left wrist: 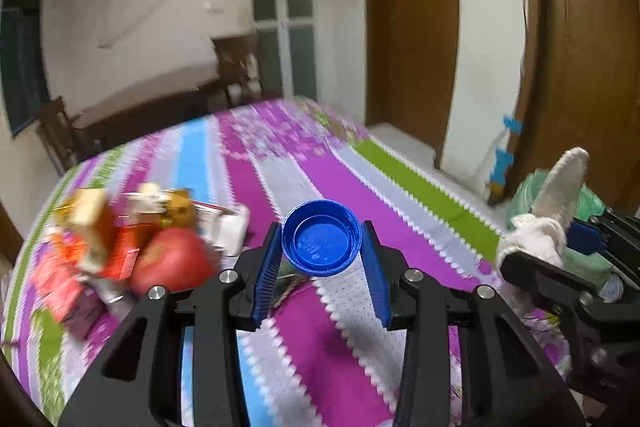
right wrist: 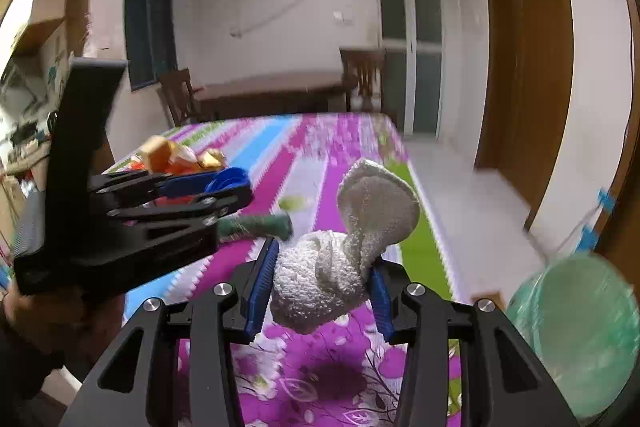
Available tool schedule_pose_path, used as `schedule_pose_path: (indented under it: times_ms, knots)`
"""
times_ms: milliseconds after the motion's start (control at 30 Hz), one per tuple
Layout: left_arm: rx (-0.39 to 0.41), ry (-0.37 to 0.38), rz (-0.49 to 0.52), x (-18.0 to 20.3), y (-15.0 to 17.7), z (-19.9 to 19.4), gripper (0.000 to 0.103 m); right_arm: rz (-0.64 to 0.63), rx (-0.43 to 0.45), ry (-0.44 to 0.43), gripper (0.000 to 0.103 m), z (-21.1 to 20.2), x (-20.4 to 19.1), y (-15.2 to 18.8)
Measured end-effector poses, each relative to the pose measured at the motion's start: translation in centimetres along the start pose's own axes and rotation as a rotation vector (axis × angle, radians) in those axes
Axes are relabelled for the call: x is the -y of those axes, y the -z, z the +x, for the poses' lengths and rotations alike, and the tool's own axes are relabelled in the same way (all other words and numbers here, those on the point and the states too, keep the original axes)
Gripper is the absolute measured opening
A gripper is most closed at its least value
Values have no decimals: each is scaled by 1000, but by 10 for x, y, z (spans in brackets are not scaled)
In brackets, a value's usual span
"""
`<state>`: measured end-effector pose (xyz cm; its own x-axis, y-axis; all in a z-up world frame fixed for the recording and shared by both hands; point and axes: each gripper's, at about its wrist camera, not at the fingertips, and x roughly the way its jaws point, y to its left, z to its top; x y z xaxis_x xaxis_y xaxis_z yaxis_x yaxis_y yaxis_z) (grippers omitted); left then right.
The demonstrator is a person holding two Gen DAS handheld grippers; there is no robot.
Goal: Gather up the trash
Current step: 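Carry the cap and cloth to the green bin and open both tools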
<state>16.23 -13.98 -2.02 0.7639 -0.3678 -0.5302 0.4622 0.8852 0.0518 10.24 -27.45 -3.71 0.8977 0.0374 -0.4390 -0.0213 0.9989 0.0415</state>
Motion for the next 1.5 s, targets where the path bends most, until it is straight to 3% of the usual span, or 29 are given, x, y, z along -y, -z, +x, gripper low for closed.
schedule_pose_path:
  times_ms: [267,500,900,1100,1500]
  knots:
    - [161,-105,-69,-2,-11,-74,38,-28,114,36,44,-51,-14,-25]
    - [197,-98,-90,3,-12,-100,38,-24,145,55,44,-85,-15,-31]
    - [206,-85,-73,26,-12,-106,38,2,143,47,44,-118,9,-33]
    - [184,-28,-50,52,-24,-90,38,32,88,70,44,-125,50,-39]
    - [37,252,86,167,-53,-12,38,187,-96,231,44,-137,213,-24]
